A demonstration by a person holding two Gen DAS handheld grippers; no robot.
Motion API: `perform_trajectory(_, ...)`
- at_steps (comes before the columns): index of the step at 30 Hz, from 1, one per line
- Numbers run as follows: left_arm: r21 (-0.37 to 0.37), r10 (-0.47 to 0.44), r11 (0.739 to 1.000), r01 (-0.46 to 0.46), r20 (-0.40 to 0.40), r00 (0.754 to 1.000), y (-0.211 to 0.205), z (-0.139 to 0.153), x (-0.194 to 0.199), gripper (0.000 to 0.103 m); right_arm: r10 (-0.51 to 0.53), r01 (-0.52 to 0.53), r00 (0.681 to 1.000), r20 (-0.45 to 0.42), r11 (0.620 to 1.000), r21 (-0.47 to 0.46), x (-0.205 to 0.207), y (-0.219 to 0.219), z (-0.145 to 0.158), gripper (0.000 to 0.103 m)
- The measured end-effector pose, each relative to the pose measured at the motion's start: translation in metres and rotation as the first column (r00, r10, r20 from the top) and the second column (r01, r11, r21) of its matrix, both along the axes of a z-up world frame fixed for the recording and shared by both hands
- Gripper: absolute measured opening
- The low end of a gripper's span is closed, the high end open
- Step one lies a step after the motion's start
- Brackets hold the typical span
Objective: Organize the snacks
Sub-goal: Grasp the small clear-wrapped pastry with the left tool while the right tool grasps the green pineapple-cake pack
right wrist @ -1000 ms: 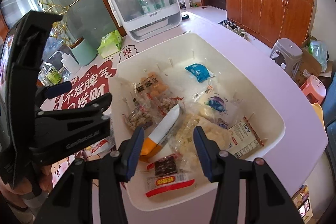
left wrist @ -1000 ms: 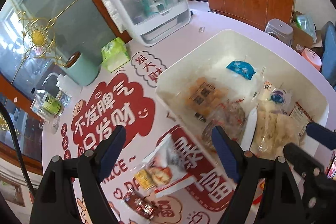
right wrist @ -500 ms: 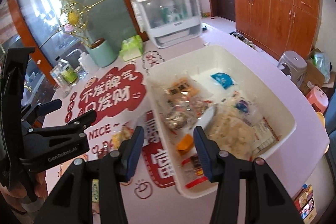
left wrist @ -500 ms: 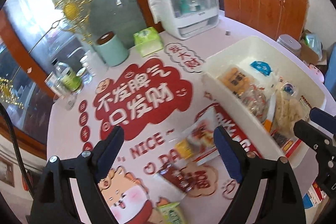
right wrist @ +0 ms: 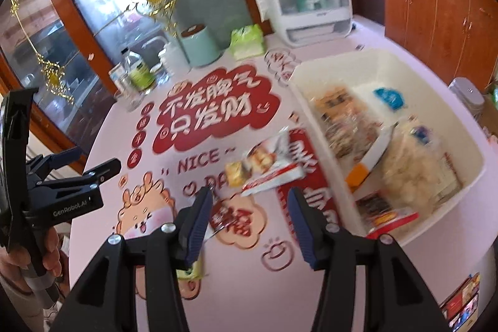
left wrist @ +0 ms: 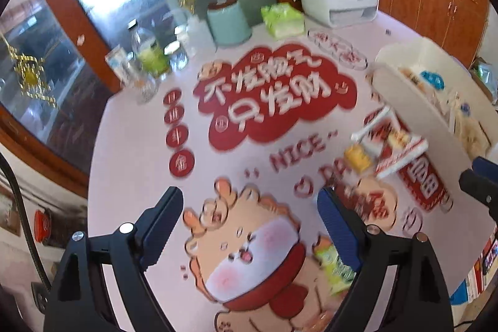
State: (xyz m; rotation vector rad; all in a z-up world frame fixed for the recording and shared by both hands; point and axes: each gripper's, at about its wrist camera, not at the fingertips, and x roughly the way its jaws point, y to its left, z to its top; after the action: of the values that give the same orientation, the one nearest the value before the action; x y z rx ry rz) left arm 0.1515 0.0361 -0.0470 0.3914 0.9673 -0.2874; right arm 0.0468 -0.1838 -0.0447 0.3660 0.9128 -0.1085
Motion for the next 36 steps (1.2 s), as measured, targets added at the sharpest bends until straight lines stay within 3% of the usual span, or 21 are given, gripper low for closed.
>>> perform_trajectory(8, -0.013, -0.112, 0.994, 0.112, -0.18, 0.977, 0.01, -0.059, -0.044, 0.087, 0.072, -0.068, 0.993, -0.092, 0.997, 0.037, 0.004, 0.033, -0.034, 0.051)
perform_trajectory(14, -0.061, -0.227, 0.974, 0.219, -0.31, 0.923, 0.007, -0.098, -0.082, 0.087, 0.108, -0.1, 0.982, -0.154, 0.993, 0.059, 0.004, 0.052, -0.06, 0.051)
perform_trajectory(17, -0.07, -0.262, 0.965, 0.253, -0.336, 0.905, 0.005, -0.111, -0.097, 0.087, 0.128, -0.115, 0.973, -0.192, 0.99, 0.076, 0.002, 0.063, -0.077, 0.051)
perform_trajectory(19, -0.068, -0.273, 0.962, 0.266, -0.34, 0.9, 0.005, -0.12, -0.104, 0.082, 0.138, -0.122, 0.968, -0.208, 0.988, 0.091, 0.002, 0.068, -0.085, 0.051)
perform_trajectory(21, -0.067, -0.271, 0.962, 0.265, -0.356, 0.894, 0.006, -0.128, -0.108, 0.064, 0.151, -0.13, 0.963, -0.225, 0.986, 0.107, 0.002, 0.075, -0.093, 0.051)
perform_trajectory(24, -0.076, -0.25, 0.968, 0.24, -0.387, 0.887, 0.009, -0.139, -0.11, 0.048, 0.169, -0.144, 0.957, -0.235, 0.982, 0.12, 0.003, 0.085, -0.101, 0.051)
perform_trajectory(25, -0.078, -0.251, 0.968, 0.239, -0.36, 0.899, 0.01, -0.138, -0.112, 0.044, 0.172, -0.147, 0.956, -0.237, 0.982, 0.121, 0.005, 0.087, -0.103, 0.051)
perform_trajectory(28, -0.082, -0.238, 0.971, 0.223, -0.337, 0.911, 0.015, -0.136, -0.115, 0.02, 0.184, -0.159, 0.953, -0.241, 0.98, 0.121, 0.009, 0.097, -0.107, 0.051)
perform_trajectory(36, -0.095, -0.158, 0.986, 0.134, -0.331, 0.93, 0.04, -0.135, -0.115, 0.018, 0.209, -0.196, 0.938, -0.276, 0.978, 0.076, 0.023, 0.121, -0.123, 0.051)
